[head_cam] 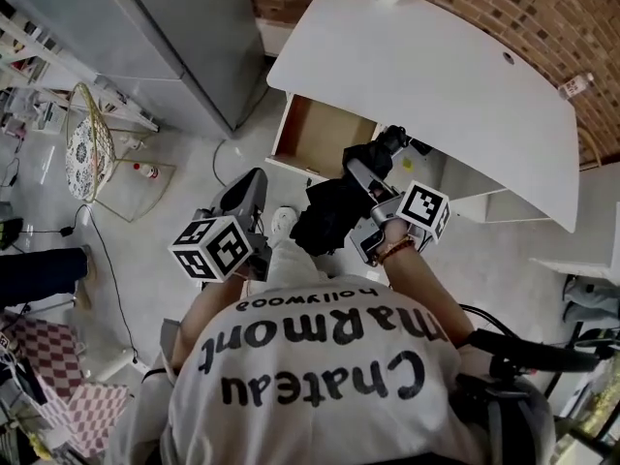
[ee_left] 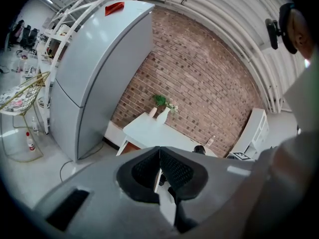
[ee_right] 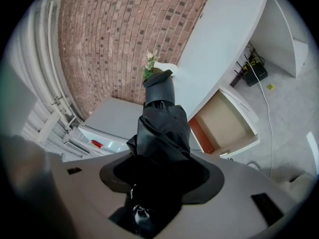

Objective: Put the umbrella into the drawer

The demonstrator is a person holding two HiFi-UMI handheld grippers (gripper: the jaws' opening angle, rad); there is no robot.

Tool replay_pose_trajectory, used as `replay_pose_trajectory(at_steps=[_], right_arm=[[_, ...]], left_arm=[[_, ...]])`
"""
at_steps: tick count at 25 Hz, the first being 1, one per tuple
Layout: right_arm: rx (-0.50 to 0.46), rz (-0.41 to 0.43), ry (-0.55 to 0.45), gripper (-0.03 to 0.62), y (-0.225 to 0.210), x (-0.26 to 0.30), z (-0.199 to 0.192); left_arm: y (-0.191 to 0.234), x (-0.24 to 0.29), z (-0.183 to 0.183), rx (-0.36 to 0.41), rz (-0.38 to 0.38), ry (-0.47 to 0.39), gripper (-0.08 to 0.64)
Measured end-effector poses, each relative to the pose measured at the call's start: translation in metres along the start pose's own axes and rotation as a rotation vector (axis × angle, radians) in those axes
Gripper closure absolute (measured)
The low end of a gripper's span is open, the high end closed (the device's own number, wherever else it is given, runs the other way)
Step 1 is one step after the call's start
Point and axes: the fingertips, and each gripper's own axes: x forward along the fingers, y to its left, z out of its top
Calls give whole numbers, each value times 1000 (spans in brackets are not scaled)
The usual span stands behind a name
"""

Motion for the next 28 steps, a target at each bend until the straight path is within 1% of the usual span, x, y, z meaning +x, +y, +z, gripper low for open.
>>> replay_pose_trajectory(at_steps=[3,6,9,13,15,18,22,25,28], right_arm=[[58,-28,30,364,-15,27,-10],[87,-68,55,364,-37,53,-14],[126,-105,70,364,-62,77,-19],[178,-177,92,364,-96,95,-30],[192,-190,93,364,-109,104,-31],[211,-203,87,364,-126,117,-29],[260,-243,61,364,-145,131,-24],[300,-242,30,364,-155,144,-18],[336,-233,-9,364,-164,157,-12]], left_arm=[[15,15,1,17,-9,44,543],[31,33,-7,22,-13,84,543],[56,46,-16,-9,14,117,543],[88,49,-30,-48,52,150,543],[101,51,-37,-57,67,157,543],[123,49,-55,-72,99,176,543],[149,46,-80,-131,152,213,543],[161,45,-85,-148,166,222,543],[168,48,-88,-153,163,227,543]])
